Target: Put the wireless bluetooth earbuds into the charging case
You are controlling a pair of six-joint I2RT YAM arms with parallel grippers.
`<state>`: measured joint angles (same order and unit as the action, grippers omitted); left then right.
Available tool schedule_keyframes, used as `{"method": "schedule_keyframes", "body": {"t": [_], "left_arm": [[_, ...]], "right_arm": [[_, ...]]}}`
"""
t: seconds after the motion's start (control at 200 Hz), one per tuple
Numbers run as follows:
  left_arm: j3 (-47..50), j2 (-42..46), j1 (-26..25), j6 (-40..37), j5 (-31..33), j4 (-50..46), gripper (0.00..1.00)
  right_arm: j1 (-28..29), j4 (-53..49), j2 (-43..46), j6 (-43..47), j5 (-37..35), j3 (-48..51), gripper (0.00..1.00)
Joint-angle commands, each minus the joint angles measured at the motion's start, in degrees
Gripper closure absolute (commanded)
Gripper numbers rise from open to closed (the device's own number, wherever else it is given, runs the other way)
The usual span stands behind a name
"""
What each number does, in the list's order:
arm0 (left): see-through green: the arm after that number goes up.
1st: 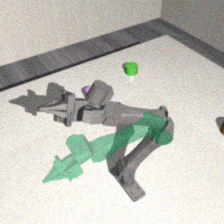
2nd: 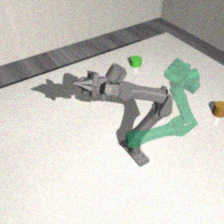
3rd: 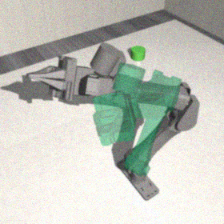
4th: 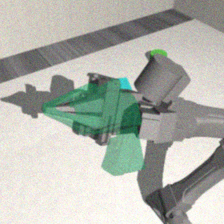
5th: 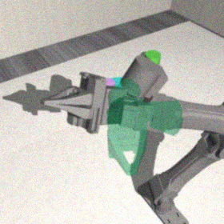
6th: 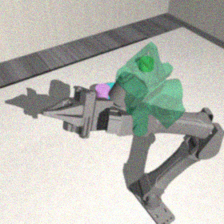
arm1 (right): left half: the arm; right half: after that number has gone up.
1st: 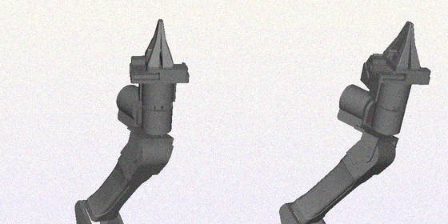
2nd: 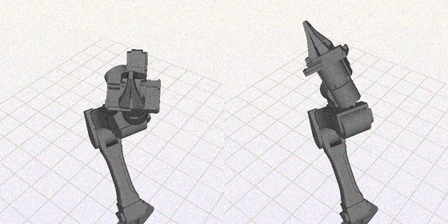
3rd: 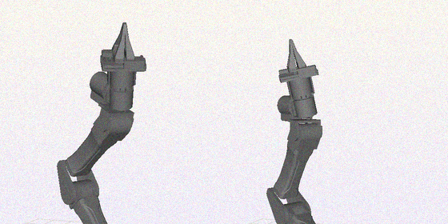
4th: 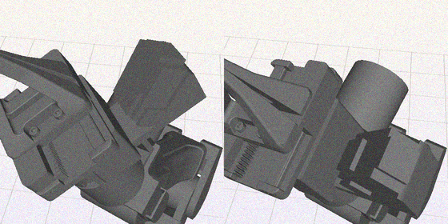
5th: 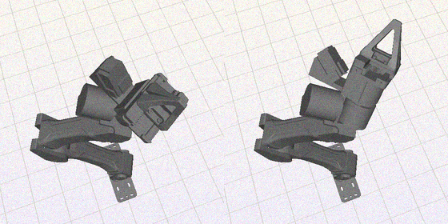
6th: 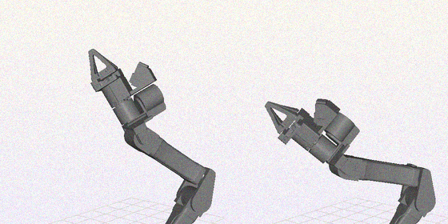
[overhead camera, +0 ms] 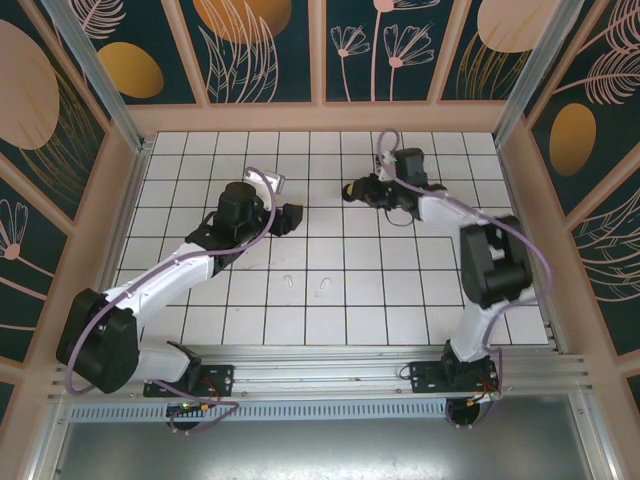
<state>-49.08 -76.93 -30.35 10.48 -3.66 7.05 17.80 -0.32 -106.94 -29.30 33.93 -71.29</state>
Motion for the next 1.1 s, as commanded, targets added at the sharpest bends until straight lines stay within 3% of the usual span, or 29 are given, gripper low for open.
{"method": "schedule_keyframes", "body": {"t": [0.0,0.185,0.38,0.596,1.096], "left_arm": [[3.2,3.1,0.4,-1.2,10.6,-0.6,0.24],[6.0,4.6,1.6,-1.3,13.5,1.1,0.22],[8.2,5.0,1.8,0.0,16.3,4.6,0.22],[8.6,4.5,1.8,-0.5,17.9,4.9,0.21],[11.0,8.4,1.8,-0.5,19.7,4.9,0.19]], "right_arm": [[2.4,-3.6,-9.2,0.0,-0.7,-9.5,0.84],[5.1,-6.1,-21.6,-0.1,-1.4,-21.9,0.84],[6.1,-7.4,-28.1,-1.0,-2.3,-29.6,0.84],[6.1,-8.5,-30.3,-1.1,-3.5,-31.1,0.81],[7.0,-18.3,-28.4,3.1,-11.6,-36.1,0.57]]}}
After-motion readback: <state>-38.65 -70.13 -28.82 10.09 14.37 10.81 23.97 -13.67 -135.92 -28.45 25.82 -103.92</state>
